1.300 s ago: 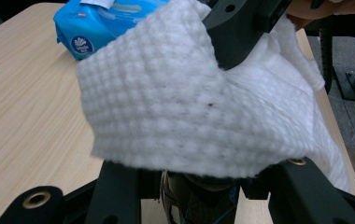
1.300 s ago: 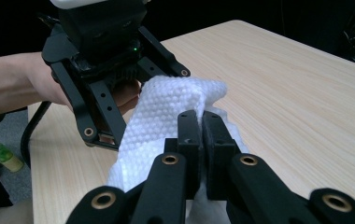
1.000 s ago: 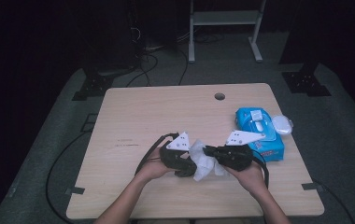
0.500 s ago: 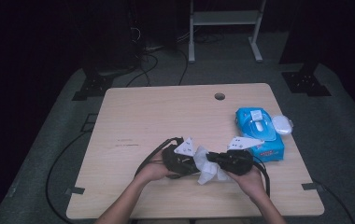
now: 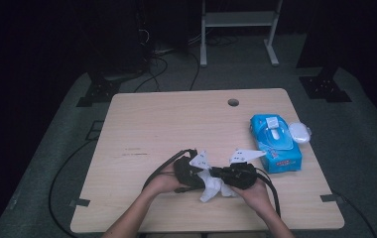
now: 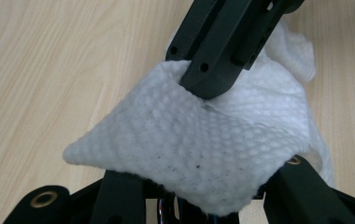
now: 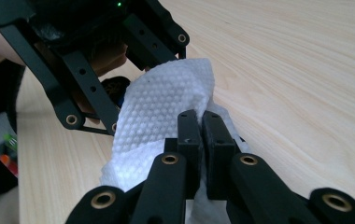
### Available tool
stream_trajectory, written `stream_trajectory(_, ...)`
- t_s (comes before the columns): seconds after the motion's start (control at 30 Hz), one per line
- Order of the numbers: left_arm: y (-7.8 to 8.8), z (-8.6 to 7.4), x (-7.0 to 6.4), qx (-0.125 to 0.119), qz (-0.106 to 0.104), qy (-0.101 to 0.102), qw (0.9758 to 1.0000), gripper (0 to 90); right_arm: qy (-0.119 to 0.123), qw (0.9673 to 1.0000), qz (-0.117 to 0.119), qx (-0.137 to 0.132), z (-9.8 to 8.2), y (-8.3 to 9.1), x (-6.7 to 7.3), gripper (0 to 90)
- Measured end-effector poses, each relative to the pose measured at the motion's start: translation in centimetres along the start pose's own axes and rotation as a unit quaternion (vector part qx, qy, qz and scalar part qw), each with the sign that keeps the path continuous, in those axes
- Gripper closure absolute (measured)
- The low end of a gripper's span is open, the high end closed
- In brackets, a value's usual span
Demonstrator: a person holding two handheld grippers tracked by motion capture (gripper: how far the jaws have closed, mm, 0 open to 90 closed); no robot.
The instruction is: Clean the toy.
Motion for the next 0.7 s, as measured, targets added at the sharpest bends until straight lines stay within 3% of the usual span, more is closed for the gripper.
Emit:
stream_trajectory(0.13,0.5,-0.4,0.1,-0.003,-0.001,0.012,0.9999,56.6,0.002,1.0,0.001,0.002,0.0,-0.1,0.0,86.5)
stream_trajectory(0.3,1.9,-2.3,0.0,0.002,0.008,0.023,0.9997,51.5,0.003,1.0,0.0,0.002,0.0,-0.1,0.0,86.5)
stream_trajectory(0.47,2.9,-4.6,0.1,-0.002,0.008,0.044,0.999,52.0,0.005,1.0,-0.003,0.003,-0.1,-0.1,0.1,86.5)
stream_trajectory(0.57,2.9,-5.1,0.2,-0.013,0.005,0.059,0.9982,53.6,0.004,1.0,-0.003,0.004,0.0,-0.1,0.1,86.5)
stream_trajectory(0.7,2.8,-5.0,0.3,-0.024,0.013,0.05,0.9984,58.7,0.004,1.0,-0.005,0.006,0.0,0.0,0.1,86.5)
Point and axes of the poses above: each handheld gripper's, and its own axes: y roughly backward along the jaws, z roughly out of its top, x roughly to its left, the point moved 5 cm from there along -y, roughly forward along the jaws, and after that the axes turned 8 degrees about z, right-handed, at the moved point
